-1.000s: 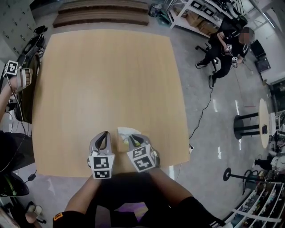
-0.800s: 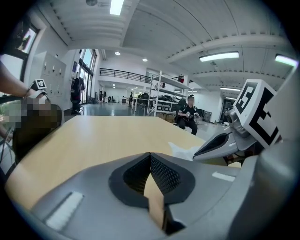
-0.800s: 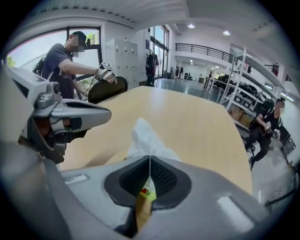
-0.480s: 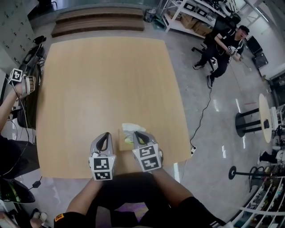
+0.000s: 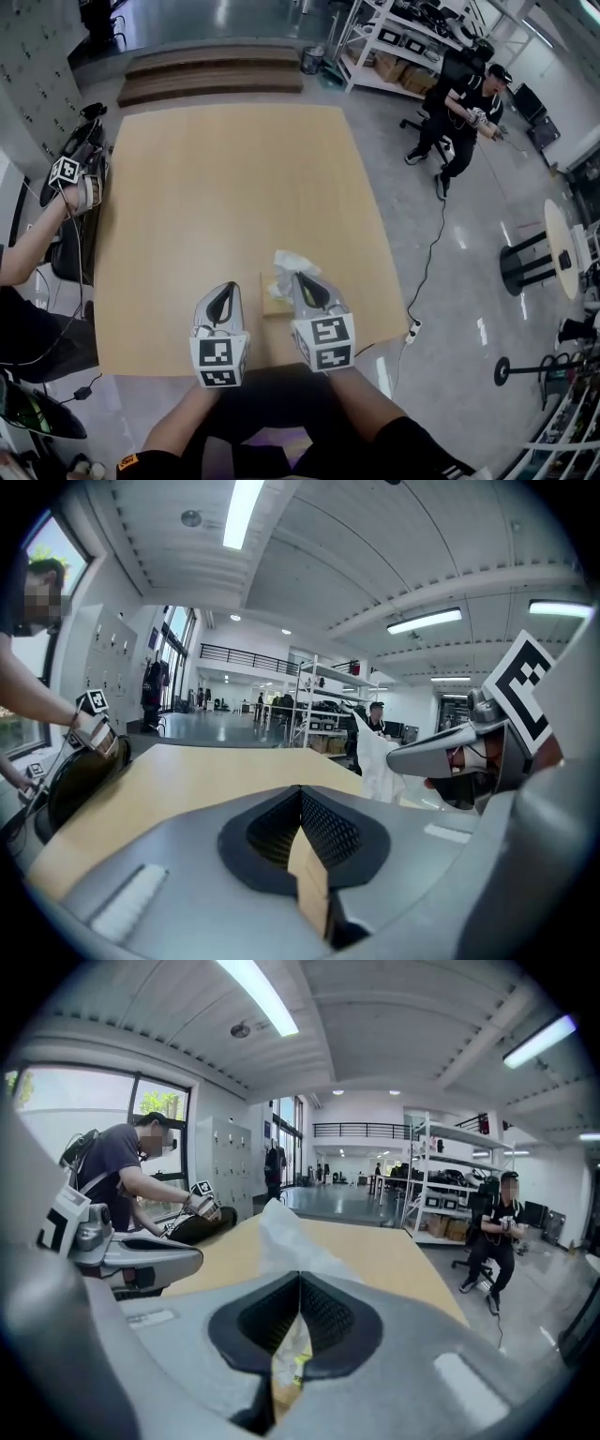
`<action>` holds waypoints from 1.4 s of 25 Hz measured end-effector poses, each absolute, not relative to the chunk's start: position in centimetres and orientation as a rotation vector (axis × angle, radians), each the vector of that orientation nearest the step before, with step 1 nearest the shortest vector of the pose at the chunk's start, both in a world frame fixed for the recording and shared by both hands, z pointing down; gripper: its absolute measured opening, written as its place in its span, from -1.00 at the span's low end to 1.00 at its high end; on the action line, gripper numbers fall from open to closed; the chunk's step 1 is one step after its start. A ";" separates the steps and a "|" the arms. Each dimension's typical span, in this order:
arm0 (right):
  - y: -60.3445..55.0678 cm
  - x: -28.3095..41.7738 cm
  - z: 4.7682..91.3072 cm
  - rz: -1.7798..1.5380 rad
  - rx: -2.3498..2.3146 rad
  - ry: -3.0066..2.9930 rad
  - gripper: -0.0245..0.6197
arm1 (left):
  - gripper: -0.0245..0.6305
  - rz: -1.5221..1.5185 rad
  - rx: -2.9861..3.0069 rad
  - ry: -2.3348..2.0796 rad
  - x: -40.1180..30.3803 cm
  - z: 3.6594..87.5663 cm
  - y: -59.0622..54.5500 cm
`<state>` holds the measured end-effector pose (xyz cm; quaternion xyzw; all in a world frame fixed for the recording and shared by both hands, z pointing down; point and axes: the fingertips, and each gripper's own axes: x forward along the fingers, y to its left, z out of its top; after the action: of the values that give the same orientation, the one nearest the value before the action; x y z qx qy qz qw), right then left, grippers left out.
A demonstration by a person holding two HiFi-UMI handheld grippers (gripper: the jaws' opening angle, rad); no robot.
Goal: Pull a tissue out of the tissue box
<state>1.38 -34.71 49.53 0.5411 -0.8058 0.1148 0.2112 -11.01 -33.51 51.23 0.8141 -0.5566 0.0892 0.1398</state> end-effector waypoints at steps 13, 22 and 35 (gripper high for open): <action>-27.4 -1.7 49.0 0.310 1.562 -2.229 -0.93 | -0.87 0.198 2.401 -1.560 -13.8 49.6 -27.4; -23.8 -2.3 48.3 0.321 1.583 -2.181 -0.93 | -0.87 0.177 2.417 -1.480 -13.6 49.8 -24.7; -20.9 1.5 47.7 0.293 1.616 -2.195 -0.93 | -0.87 0.122 2.478 -1.513 -10.0 48.6 -22.3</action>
<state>1.54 -20.93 47.67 0.5777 -0.7847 0.1049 0.1987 -10.01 -22.26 48.61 0.8468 -0.5170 0.0416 0.1177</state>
